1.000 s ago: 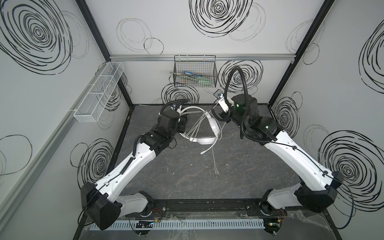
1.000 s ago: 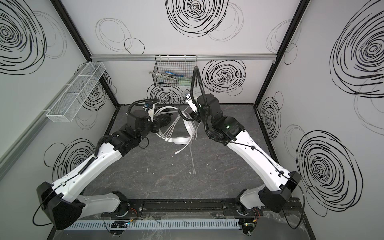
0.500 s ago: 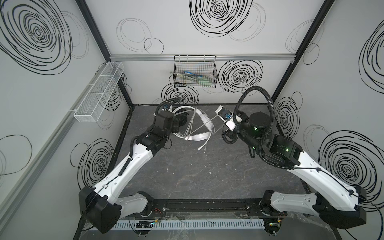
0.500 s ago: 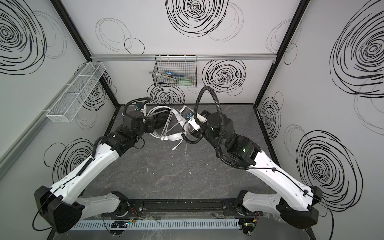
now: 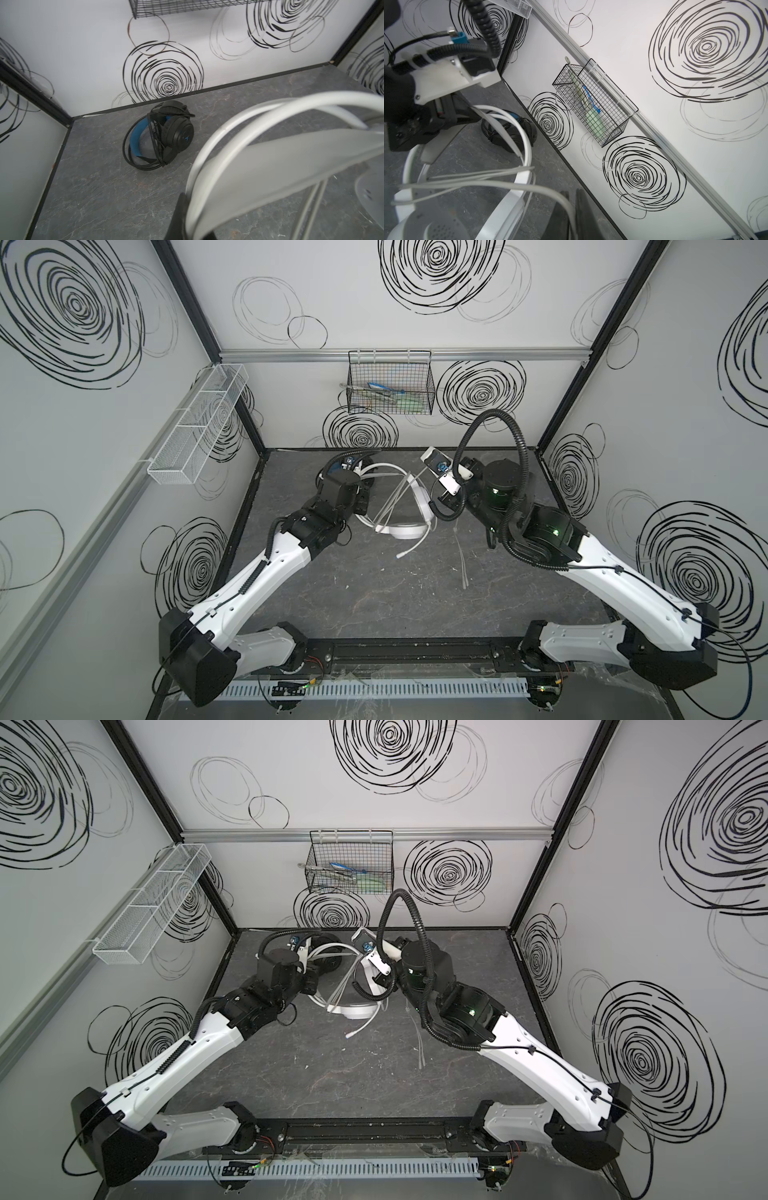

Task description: Wrap the headphones

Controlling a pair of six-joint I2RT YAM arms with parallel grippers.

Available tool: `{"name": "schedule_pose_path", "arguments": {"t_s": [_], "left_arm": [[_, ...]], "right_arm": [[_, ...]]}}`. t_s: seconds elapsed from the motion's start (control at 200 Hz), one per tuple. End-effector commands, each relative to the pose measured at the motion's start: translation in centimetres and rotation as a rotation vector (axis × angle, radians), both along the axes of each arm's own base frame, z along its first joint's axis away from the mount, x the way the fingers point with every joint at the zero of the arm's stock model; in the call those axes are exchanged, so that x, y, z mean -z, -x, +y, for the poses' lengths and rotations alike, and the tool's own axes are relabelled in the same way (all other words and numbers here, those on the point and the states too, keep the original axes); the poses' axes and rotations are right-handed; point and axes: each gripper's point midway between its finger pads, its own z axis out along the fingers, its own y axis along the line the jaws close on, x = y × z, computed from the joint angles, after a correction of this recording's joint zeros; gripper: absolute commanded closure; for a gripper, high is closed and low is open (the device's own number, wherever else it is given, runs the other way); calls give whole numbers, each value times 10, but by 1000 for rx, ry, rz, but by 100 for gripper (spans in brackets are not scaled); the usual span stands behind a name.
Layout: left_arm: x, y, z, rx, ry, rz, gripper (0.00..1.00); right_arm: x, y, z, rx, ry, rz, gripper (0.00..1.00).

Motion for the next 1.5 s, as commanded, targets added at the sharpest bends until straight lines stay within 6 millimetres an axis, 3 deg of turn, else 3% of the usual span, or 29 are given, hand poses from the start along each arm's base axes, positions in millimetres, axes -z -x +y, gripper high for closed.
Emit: {"name": "schedule_pose_path", "arguments": {"t_s": [0.0, 0.22, 0.355, 0.56, 0.745, 0.886, 1.101, 1.306, 1.496], "left_arm": [[-47, 5, -17, 107, 101, -154, 100], [-59, 18, -20, 166, 176, -185, 100], [-75, 31, -35, 284, 233, -220, 100], [-90, 41, -58, 422, 312, -217, 100], [-82, 36, -65, 435, 304, -180, 100], [-91, 41, -67, 457, 320, -201, 100], [-127, 53, -74, 524, 440, -251, 100], [-168, 70, -82, 587, 655, -291, 100], [-201, 78, -83, 597, 693, -343, 100]], "right_arm": [[-37, -21, -15, 77, -119, -62, 88], [-38, -67, -67, 194, -331, 7, 88], [-26, -85, -79, 196, -404, 62, 87], [-19, -79, -68, 105, -418, 77, 82], [-29, -69, -70, 72, -423, 29, 82], [-10, -82, -81, 166, -393, 73, 84], [21, -80, -78, 139, -423, 149, 81], [23, -68, -64, 31, -480, 162, 75], [31, -56, -46, -86, -541, 220, 71]]}}
